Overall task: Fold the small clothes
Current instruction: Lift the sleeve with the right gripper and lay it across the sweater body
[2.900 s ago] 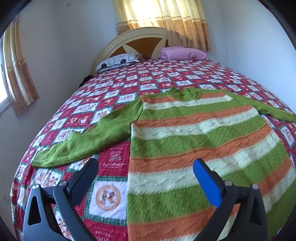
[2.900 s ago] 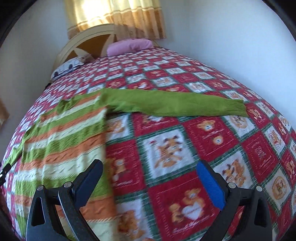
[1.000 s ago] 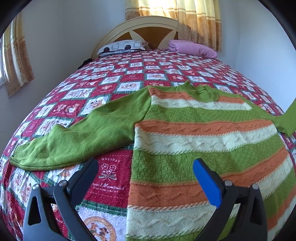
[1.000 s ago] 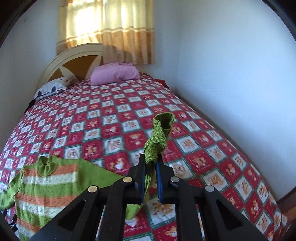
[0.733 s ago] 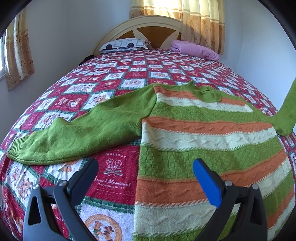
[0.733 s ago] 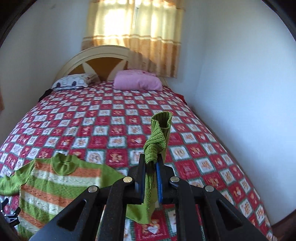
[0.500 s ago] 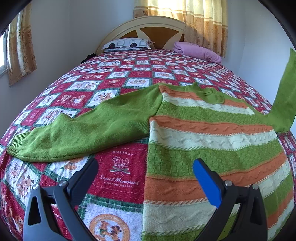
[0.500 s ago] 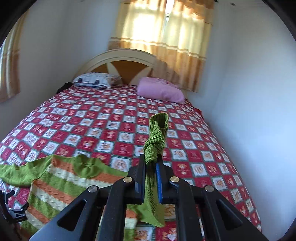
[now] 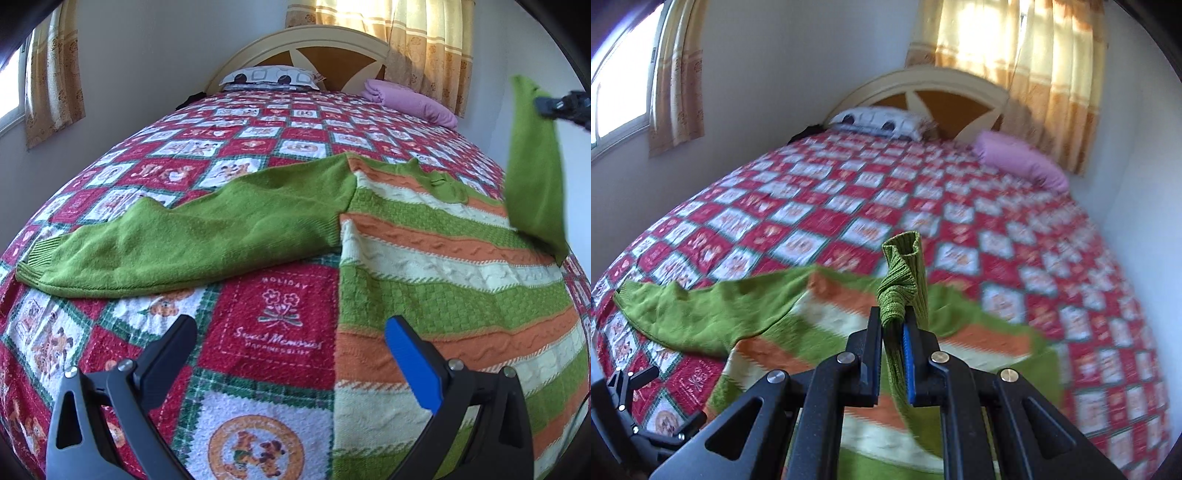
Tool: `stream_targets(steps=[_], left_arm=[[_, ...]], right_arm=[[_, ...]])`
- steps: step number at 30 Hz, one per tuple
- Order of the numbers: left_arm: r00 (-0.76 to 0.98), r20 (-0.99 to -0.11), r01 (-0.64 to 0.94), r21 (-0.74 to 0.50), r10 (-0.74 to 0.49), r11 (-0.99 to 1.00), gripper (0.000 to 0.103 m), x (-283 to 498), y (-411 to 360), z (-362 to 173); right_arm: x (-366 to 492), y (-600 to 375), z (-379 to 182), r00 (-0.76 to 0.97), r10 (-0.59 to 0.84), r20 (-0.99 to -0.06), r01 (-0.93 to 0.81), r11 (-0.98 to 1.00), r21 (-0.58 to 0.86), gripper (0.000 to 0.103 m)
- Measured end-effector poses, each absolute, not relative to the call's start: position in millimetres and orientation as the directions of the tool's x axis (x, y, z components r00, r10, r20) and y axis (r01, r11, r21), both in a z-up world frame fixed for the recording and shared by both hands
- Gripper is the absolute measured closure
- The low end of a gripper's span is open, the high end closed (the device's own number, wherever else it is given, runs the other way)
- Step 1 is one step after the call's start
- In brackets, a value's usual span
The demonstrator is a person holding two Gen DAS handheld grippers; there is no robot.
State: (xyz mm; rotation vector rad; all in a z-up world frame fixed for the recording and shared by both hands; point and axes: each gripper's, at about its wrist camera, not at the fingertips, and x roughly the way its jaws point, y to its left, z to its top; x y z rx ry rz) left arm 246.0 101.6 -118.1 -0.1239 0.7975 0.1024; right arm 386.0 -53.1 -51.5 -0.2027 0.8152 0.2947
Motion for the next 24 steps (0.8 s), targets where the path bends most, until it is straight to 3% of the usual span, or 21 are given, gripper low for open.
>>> stream_targets(steps=[5, 8, 19, 20, 24], left_arm=[[0.684, -0.727, -0.148, -0.047, 0.068, 0.988, 0.0, 242, 107, -117], [0.696, -0.715, -0.135, -0.043, 0.064, 0.99, 0.0, 238, 113, -109], [0.753, -0.656, 0.046, -0.016, -0.045, 0.999, 0.0, 282, 51, -70], [0.742, -0.667, 0.072, -0.02, -0.067, 0.997, 0.002, 288, 43, -71], [0.687, -0.722, 0.136, 0.013, -0.085, 0.991, 0.032, 323, 7, -93]], right_arm=[[373, -38, -122, 0.453, 0.296, -0.841, -0.404, 0.909, 0.103, 0.05], [355, -67, -118, 0.456, 0.304, -0.837, -0.407, 0.907, 0.107, 0.047], [317, -236, -91, 0.568, 0.063, -0.821, -0.178, 0.983, -0.048, 0.04], [313, -246, -94, 0.565, 0.051, -0.824, -0.167, 0.985, -0.053, 0.039], [302, -267, -107, 0.556, 0.023, -0.831, -0.147, 0.987, -0.071, 0.039]])
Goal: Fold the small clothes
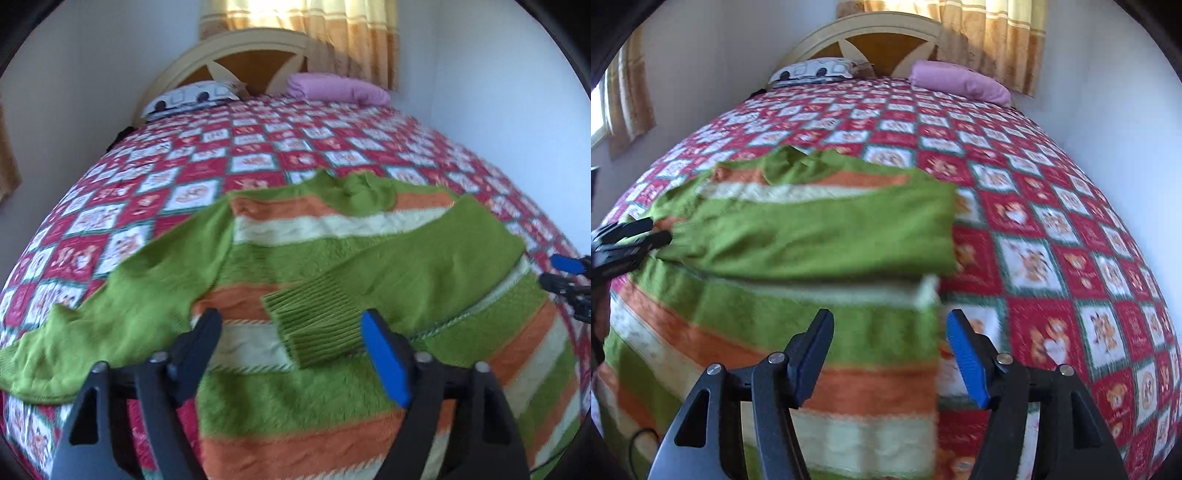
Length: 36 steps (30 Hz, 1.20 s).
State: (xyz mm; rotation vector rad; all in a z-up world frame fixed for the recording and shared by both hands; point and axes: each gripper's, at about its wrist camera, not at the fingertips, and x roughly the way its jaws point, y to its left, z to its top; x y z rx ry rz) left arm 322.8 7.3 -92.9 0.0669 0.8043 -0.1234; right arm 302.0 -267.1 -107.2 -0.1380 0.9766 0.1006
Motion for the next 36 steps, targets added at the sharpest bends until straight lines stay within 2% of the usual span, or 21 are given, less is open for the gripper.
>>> stream_targets(steps=[1, 2, 3, 6, 11, 15, 20, 23, 26, 31, 32, 34, 35, 36], left_arm=[[0.672, -0.738, 0.13, 0.032, -0.064, 0.991, 0.047, 332, 2, -102], [0.658, -0.75, 0.13, 0.029, -0.064, 0.991, 0.058, 338, 0, -107], [0.63, -0.773, 0.131, 0.012, -0.074, 0.991, 0.082, 346, -1, -117], [0.647, -0.758, 0.118, 0.002, -0.075, 0.993, 0.1, 346, 2, -119], [0.712, -0.698, 0.105, 0.01, -0.069, 0.994, 0.1, 339, 13, -90], [0.727, -0.685, 0.075, 0.013, -0.046, 0.997, 0.1, 345, 27, -83], [0.729, -0.684, 0.024, 0.021, -0.003, 0.999, 0.1, 354, 40, -90], [0.732, -0.68, 0.014, 0.087, 0.049, 0.996, 0.1, 355, 36, -100], [0.718, -0.692, 0.005, 0.106, 0.07, 0.994, 0.1, 359, 37, -111], [0.725, -0.683, 0.009, 0.134, 0.085, 0.991, 0.091, 354, 31, -109], [0.729, -0.679, 0.011, 0.128, 0.08, 0.992, 0.085, 351, 30, -107], [0.734, -0.675, 0.007, 0.124, 0.08, 0.992, 0.036, 343, 30, -101], [0.74, -0.666, -0.003, 0.132, 0.091, 0.991, 0.027, 338, 29, -98], [0.75, -0.654, -0.009, 0.138, 0.098, 0.99, 0.023, 333, 30, -96]], right_arm=[[301, -271, -110, 0.557, 0.015, -0.83, -0.141, 0.987, -0.077, 0.039], [300, -277, -112, 0.557, 0.008, -0.83, -0.134, 0.988, -0.08, 0.039], [300, -282, -114, 0.556, 0.007, -0.831, -0.128, 0.989, -0.078, 0.039], [303, -295, -117, 0.56, -0.003, -0.829, -0.103, 0.992, -0.073, 0.039], [315, -301, -121, 0.566, -0.011, -0.824, -0.068, 0.996, -0.06, 0.039], [325, -289, -117, 0.592, -0.009, -0.806, -0.078, 0.995, -0.069, 0.039], [348, -274, -125, 0.592, -0.064, -0.803, -0.08, 0.987, -0.138, 0.039], [361, -284, -144, 0.548, -0.174, -0.818, -0.008, 0.977, -0.213, 0.039], [359, -303, -148, 0.517, -0.176, -0.838, 0.063, 0.984, -0.168, 0.038], [353, -304, -140, 0.5, -0.216, -0.839, 0.091, 0.976, -0.197, 0.038], [351, -300, -136, 0.515, -0.226, -0.827, 0.086, 0.973, -0.212, 0.038], [348, -287, -128, 0.56, -0.226, -0.797, 0.042, 0.969, -0.245, 0.036], [347, -276, -125, 0.582, -0.204, -0.787, -0.002, 0.968, -0.252, 0.034], [350, -266, -125, 0.585, -0.191, -0.788, -0.042, 0.963, -0.265, 0.034]])
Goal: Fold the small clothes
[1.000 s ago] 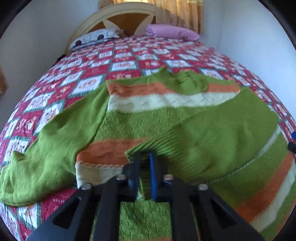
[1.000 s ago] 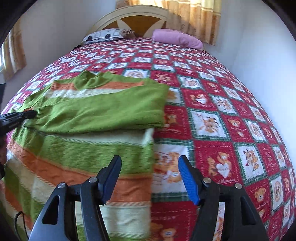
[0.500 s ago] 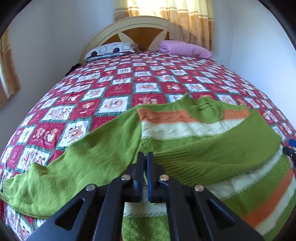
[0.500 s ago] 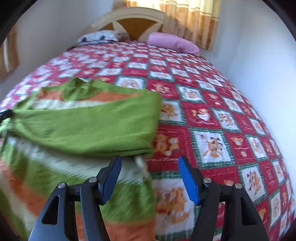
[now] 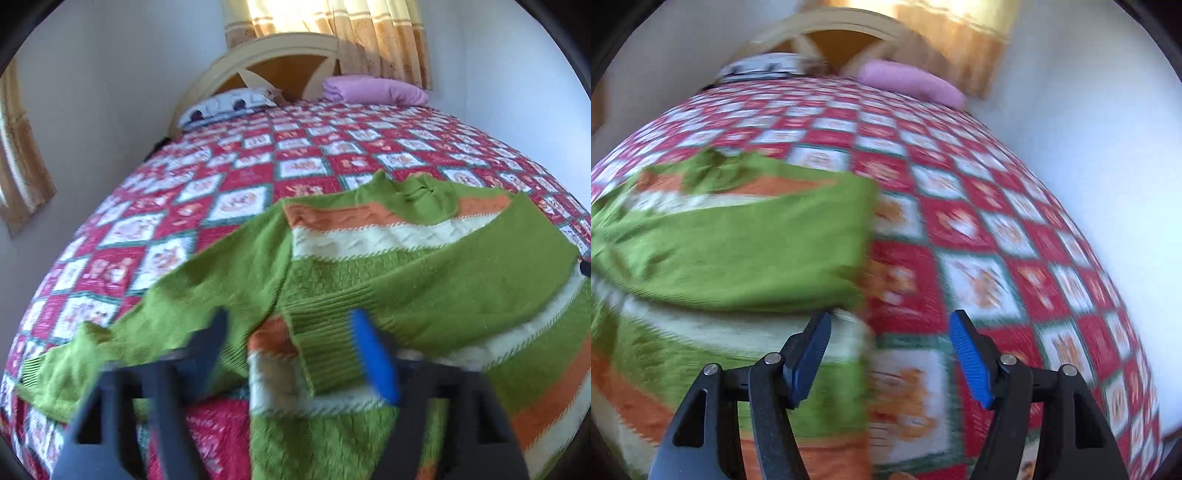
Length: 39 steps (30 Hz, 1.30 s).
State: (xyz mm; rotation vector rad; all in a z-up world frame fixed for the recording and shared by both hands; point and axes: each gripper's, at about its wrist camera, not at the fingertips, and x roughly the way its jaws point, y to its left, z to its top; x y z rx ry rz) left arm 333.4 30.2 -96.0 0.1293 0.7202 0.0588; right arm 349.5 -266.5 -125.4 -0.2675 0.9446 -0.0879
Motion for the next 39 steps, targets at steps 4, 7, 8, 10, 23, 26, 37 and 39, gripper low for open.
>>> stream_targets(steps=[4, 7, 8, 10, 23, 26, 37, 39], left_arm=[[0.761, -0.639, -0.002, 0.167, 0.11, 0.986, 0.023, 321, 33, -90], [0.763, -0.635, -0.022, 0.161, 0.12, 0.987, 0.02, 316, 40, -84], [0.765, -0.631, -0.03, 0.162, 0.127, 0.986, 0.018, 315, 42, -83], [0.772, -0.619, -0.048, 0.17, 0.145, 0.984, 0.014, 310, 47, -80], [0.761, -0.622, -0.103, 0.166, 0.185, 0.981, 0.007, 269, 101, -77], [0.758, -0.61, -0.16, 0.171, 0.232, 0.972, 0.003, 261, 125, -74], [0.646, -0.658, -0.403, 0.137, 0.387, 0.905, 0.003, 236, 233, -84], [0.612, -0.671, -0.444, 0.145, 0.418, 0.884, 0.003, 230, 257, -89]], right_arm=[[371, -250, -144, 0.539, -0.228, -0.811, -0.071, 0.947, -0.314, 0.034], [381, -274, -145, 0.542, -0.319, -0.777, 0.074, 0.939, -0.335, 0.034], [382, -286, -145, 0.533, -0.299, -0.791, 0.107, 0.952, -0.288, 0.034], [381, -307, -153, 0.492, -0.234, -0.839, 0.132, 0.972, -0.193, 0.034], [334, -292, -100, 0.587, -0.241, -0.772, 0.108, 0.969, -0.221, 0.032], [349, -270, -86, 0.643, -0.125, -0.755, 0.015, 0.988, -0.151, 0.032], [379, -279, -161, 0.507, -0.057, -0.86, 0.016, 0.998, -0.057, 0.044], [378, -293, -160, 0.499, -0.012, -0.866, 0.046, 0.999, 0.013, 0.043]])
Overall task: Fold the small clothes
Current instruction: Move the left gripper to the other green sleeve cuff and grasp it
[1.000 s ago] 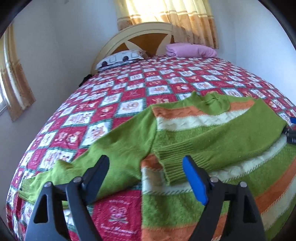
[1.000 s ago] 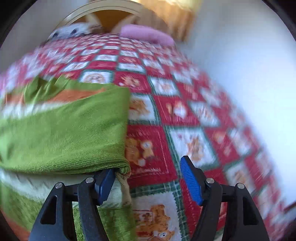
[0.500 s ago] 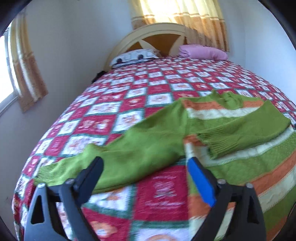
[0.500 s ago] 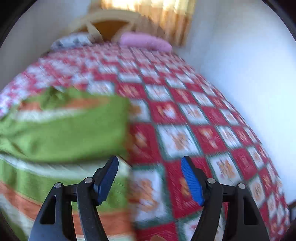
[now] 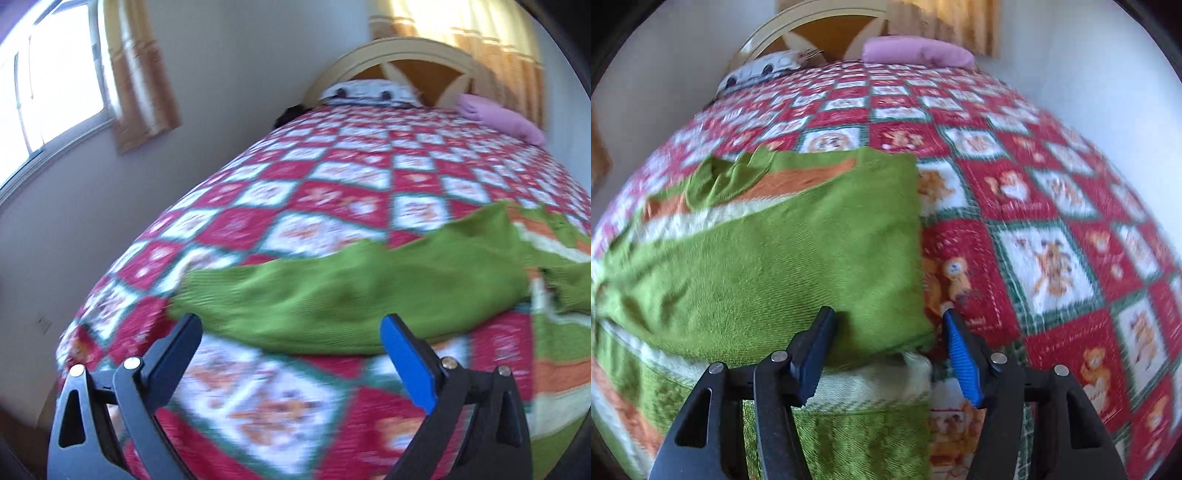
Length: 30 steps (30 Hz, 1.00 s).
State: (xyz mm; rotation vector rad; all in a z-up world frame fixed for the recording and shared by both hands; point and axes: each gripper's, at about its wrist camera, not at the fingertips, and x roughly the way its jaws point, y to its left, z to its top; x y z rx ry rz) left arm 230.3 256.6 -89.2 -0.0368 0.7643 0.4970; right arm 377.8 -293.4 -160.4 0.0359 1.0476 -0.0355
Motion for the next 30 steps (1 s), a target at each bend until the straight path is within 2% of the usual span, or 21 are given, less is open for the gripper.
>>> stream_targets(steps=[4, 7, 15, 17, 20, 23, 25, 26, 27, 28, 30], left_arm=[[0.545, -0.685, -0.539, 0.156, 0.484, 0.828, 0.003, 214, 302, -96], [0.525, -0.694, -0.593, 0.117, 0.493, 0.797, 0.003, 203, 324, -97], [0.566, -0.711, -0.588, 0.007, 0.418, 0.809, 0.003, 216, 333, -98], [0.565, -0.712, -0.596, -0.003, 0.417, 0.803, 0.005, 223, 336, -100], [0.546, -0.742, -0.617, -0.043, 0.389, 0.786, 0.015, 229, 345, -111], [0.502, -0.773, -0.665, -0.059, 0.387, 0.744, 0.026, 231, 357, -124], [0.509, -0.786, -0.681, -0.119, 0.351, 0.722, 0.04, 230, 368, -134], [0.519, -0.78, -0.683, -0.133, 0.349, 0.718, 0.043, 230, 370, -135], [0.54, -0.767, -0.677, -0.151, 0.347, 0.72, 0.063, 229, 373, -134], [0.569, -0.76, -0.654, -0.186, 0.314, 0.733, 0.097, 230, 376, -133], [0.59, -0.756, -0.643, -0.228, 0.283, 0.731, 0.096, 229, 381, -129]], right_arm=[[377, -285, -161, 0.515, -0.053, -0.855, 0.039, 0.999, -0.038, 0.042], [374, -280, -161, 0.529, -0.077, -0.845, 0.035, 0.997, -0.069, 0.04], [372, -284, -162, 0.546, -0.078, -0.834, 0.042, 0.997, -0.066, 0.039], [372, -283, -162, 0.55, -0.086, -0.83, 0.042, 0.996, -0.076, 0.038], [371, -280, -162, 0.556, -0.1, -0.825, 0.041, 0.995, -0.094, 0.038], [370, -277, -161, 0.561, -0.116, -0.82, 0.04, 0.993, -0.113, 0.038], [370, -276, -161, 0.563, -0.124, -0.817, 0.04, 0.992, -0.123, 0.038], [370, -276, -162, 0.563, -0.126, -0.817, 0.04, 0.991, -0.126, 0.038], [370, -275, -161, 0.564, -0.128, -0.816, 0.04, 0.991, -0.127, 0.038], [370, -275, -161, 0.563, -0.127, -0.816, 0.04, 0.991, -0.126, 0.038], [370, -275, -162, 0.563, -0.126, -0.817, 0.041, 0.991, -0.125, 0.038]])
